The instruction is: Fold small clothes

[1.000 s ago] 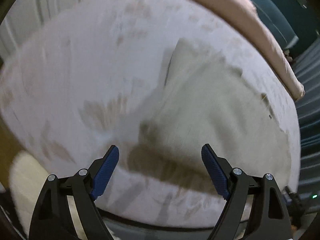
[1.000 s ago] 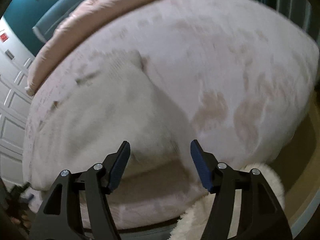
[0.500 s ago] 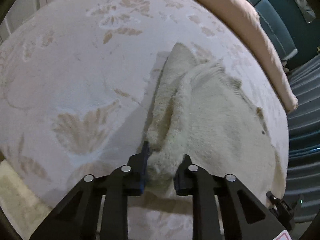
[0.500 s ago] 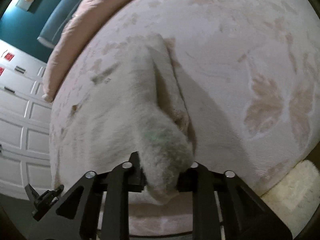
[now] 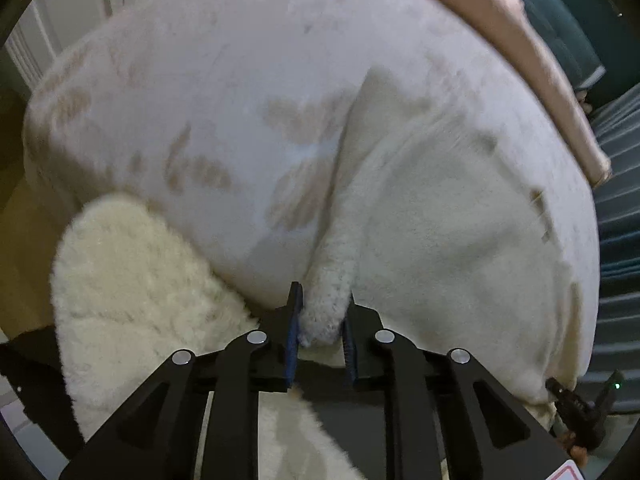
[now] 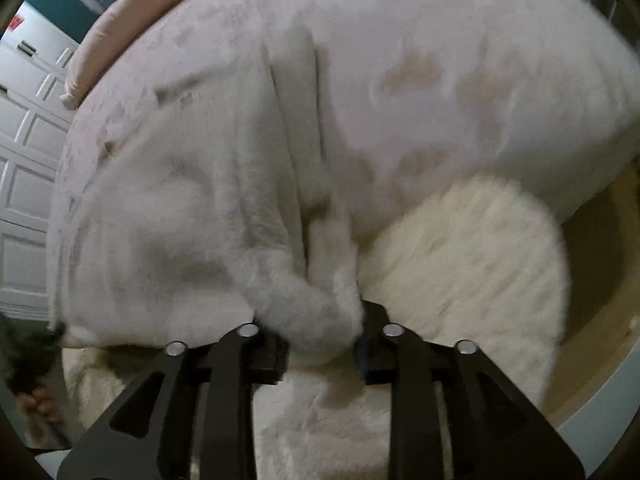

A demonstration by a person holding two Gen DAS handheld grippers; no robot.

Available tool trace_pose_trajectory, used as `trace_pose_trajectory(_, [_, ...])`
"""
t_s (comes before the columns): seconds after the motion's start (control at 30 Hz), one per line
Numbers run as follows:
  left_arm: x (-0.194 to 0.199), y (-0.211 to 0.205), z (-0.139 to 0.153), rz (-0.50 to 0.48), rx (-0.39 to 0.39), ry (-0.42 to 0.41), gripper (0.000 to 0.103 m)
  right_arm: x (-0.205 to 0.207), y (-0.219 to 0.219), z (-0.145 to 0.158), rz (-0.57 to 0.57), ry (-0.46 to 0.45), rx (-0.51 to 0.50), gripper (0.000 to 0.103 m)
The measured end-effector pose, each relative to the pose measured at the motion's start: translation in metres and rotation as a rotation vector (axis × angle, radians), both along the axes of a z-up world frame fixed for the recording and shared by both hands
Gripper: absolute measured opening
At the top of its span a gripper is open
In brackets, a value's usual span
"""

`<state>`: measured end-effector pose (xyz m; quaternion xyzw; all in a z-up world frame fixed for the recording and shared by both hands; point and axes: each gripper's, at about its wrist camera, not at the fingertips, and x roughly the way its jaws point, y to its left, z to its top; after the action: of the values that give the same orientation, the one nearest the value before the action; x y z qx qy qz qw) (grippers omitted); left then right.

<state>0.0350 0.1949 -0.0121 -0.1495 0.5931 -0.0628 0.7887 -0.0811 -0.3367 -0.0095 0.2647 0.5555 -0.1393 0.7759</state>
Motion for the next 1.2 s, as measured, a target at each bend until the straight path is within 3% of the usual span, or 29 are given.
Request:
trace_pose_trajectory(0.03, [0.005,-0.003,0.017,0.002,0.004,-0.063,0.021,0.001,-0.003,0.014,-0.010,-0.048,-0.047,0.051])
trace_pose_trajectory(0.07, [0.011,-0.008,0.033,-0.005,0.011,-0.137,0.036,0.007,-0.008,0.035,-0.028,-0.122,-0.123,0.068])
trace_pose_trajectory(0.1, [0.018,-0.014,0.044,-0.019,0.019,-0.190,0.048,0.015,-0.011,0.050,-0.029,-0.185,-0.169,0.077])
trace_pose_trajectory(0.13, [0.031,-0.024,0.055,-0.041,0.036,-0.248,0.069,0.023,-0.013,0.055,-0.019,-0.210,-0.179,0.077])
trace_pose_trajectory(0.2, [0.056,-0.043,0.059,-0.080,0.030,-0.299,0.072,0.059,-0.021,0.054,0.028,-0.233,-0.184,0.077])
trace_pose_trajectory(0.23, [0.067,-0.051,0.057,-0.113,0.018,-0.298,0.078,0.074,-0.023,0.048,0.044,-0.234,-0.178,0.077])
trace_pose_trajectory(0.33, [0.107,-0.085,0.022,-0.196,0.054,-0.212,0.080,0.115,-0.025,0.017,0.065,-0.170,-0.144,0.076])
trace_pose_trajectory(0.37, [0.118,-0.094,0.006,-0.219,0.059,-0.170,0.080,0.126,-0.027,0.003,0.056,-0.146,-0.121,0.071])
trace_pose_trajectory(0.4, [0.123,-0.096,-0.007,-0.231,0.061,-0.143,0.077,0.132,-0.027,-0.007,0.046,-0.120,-0.107,0.053])
trace_pose_trajectory(0.43, [0.129,-0.099,-0.022,-0.236,0.060,-0.106,0.053,0.130,-0.028,-0.015,0.041,-0.092,-0.095,0.041])
trace_pose_trajectory(0.47, [0.128,-0.097,-0.030,-0.241,0.039,-0.079,0.020,0.130,-0.028,-0.021,0.028,-0.076,-0.074,0.018])
trace_pose_trajectory(0.53, [0.120,-0.090,-0.032,-0.251,-0.010,-0.071,0.008,0.122,-0.023,-0.012,0.001,-0.116,-0.065,0.013])
trace_pose_trajectory(0.6, [0.113,-0.085,-0.012,-0.252,-0.026,-0.129,0.007,0.114,-0.015,0.017,0.023,-0.183,-0.110,0.011])
trace_pose_trajectory(0.7, [0.103,-0.070,0.037,-0.222,-0.081,-0.235,0.006,0.101,-0.013,0.061,0.031,-0.322,-0.093,0.008])
trace_pose_trajectory(0.73, [0.103,-0.065,0.055,-0.205,-0.082,-0.276,0.006,0.099,-0.013,0.081,0.026,-0.391,-0.100,0.008])
trace_pose_trajectory(0.8, [0.110,-0.066,0.064,-0.189,-0.049,-0.311,0.006,0.103,-0.019,0.092,-0.008,-0.429,-0.126,0.009])
trace_pose_trajectory(0.9, [0.130,-0.072,0.032,-0.193,0.017,-0.247,0.007,0.138,-0.028,0.055,0.011,-0.329,-0.170,0.009])
trace_pose_trajectory(1.0, [0.148,-0.083,-0.033,-0.199,0.118,-0.126,0.007,0.168,-0.044,-0.008,-0.021,-0.179,-0.063,0.008])
trace_pose_trajectory(1.03, [0.149,-0.083,-0.047,-0.178,0.129,-0.097,0.007,0.170,-0.047,-0.012,-0.048,-0.168,-0.044,0.008])
trace_pose_trajectory(1.13, [0.146,-0.077,-0.026,-0.132,0.072,-0.135,0.007,0.164,-0.040,0.025,-0.053,-0.307,-0.058,0.008])
trace_pose_trajectory(1.2, [0.145,-0.074,-0.013,-0.127,0.081,-0.173,0.007,0.163,-0.035,0.036,-0.030,-0.356,-0.073,0.008])
